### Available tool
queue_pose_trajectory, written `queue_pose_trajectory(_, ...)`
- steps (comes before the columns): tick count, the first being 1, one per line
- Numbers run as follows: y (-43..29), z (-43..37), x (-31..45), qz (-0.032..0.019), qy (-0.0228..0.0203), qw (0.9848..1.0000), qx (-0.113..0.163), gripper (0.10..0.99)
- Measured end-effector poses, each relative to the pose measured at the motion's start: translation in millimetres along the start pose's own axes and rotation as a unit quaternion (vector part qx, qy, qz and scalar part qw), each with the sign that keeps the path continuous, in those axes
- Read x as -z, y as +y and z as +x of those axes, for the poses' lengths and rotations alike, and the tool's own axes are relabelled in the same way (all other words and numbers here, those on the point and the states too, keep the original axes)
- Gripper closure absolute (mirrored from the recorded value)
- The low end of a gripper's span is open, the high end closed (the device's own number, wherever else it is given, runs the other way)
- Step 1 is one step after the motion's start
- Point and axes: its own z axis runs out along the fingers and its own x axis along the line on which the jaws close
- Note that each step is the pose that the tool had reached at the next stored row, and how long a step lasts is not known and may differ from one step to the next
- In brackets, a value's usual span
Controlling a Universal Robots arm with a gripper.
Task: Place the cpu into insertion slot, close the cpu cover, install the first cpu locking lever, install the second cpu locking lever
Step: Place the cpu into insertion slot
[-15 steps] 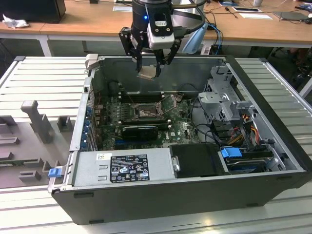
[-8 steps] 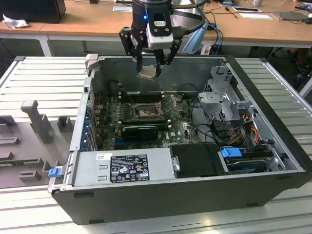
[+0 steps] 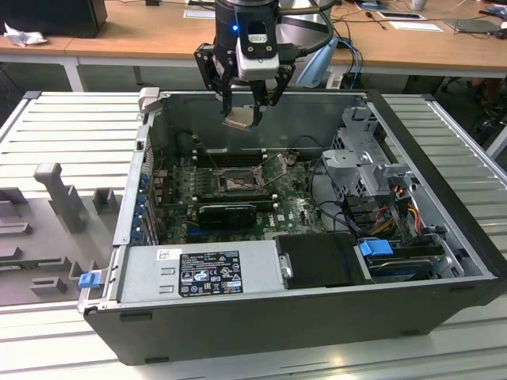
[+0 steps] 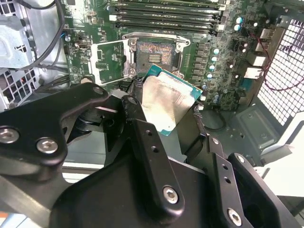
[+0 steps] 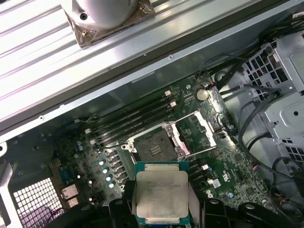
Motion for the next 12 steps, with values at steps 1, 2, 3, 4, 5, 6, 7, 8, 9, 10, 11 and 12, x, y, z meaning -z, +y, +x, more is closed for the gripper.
queue_pose_trajectory(1,0.0,0.0,0.0,-0.0001,-0.0004,1.0,-0.004,0.561)
queue_pose_trajectory(2,0.0,0.0,0.0,-0.0001,-0.0006,1.0,-0.006,0.561)
queue_pose_trajectory(3,0.0,0.0,0.0,-0.0002,-0.0007,1.0,-0.008,0.561)
queue_pose_trajectory(4,0.0,0.0,0.0,-0.0002,-0.0009,0.9999,-0.01,0.561)
queue_pose_trajectory(5,0.0,0.0,0.0,-0.0002,-0.001,0.9999,-0.011,0.561)
queue_pose_trajectory(6,0.0,0.0,0.0,-0.0003,-0.0011,0.9999,-0.012,0.561)
queue_pose_trajectory(7,0.0,0.0,0.0,-0.0003,-0.0013,0.9999,-0.015,0.561)
queue_pose_trajectory(8,0.0,0.0,0.0,-0.0003,-0.0014,0.9999,-0.016,0.561)
queue_pose_trajectory(9,0.0,0.0,0.0,-0.0003,-0.0015,0.9999,-0.017,0.561)
queue_pose_trajectory(10,0.0,0.0,0.0,-0.0004,-0.0017,0.9998,-0.019,0.561)
queue_pose_trajectory(11,0.0,0.0,0.0,-0.0004,-0.0019,0.9998,-0.021,0.561)
queue_pose_trajectory(12,0.0,0.0,0.0,-0.0005,-0.0023,0.9997,-0.025,0.561)
